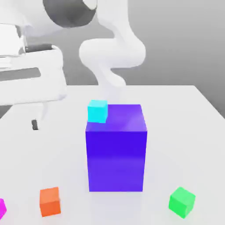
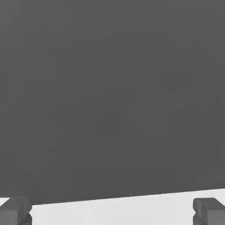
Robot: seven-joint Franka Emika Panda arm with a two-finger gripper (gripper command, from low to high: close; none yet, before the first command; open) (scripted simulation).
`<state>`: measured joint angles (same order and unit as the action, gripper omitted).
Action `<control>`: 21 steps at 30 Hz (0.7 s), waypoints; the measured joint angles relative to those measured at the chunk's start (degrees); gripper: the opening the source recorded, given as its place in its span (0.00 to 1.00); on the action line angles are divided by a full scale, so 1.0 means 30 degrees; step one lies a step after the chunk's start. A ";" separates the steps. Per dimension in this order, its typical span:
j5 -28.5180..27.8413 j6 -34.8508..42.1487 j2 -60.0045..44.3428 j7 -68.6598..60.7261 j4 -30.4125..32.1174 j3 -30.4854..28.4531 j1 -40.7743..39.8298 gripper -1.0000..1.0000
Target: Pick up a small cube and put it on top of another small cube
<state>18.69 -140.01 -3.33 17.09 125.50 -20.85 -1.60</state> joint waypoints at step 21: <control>0.1964 -0.4069 -1.0700 -0.4364 -0.1652 0.0467 -0.3977 0.00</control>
<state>24.58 -152.21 -35.43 4.00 120.54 -19.45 -13.53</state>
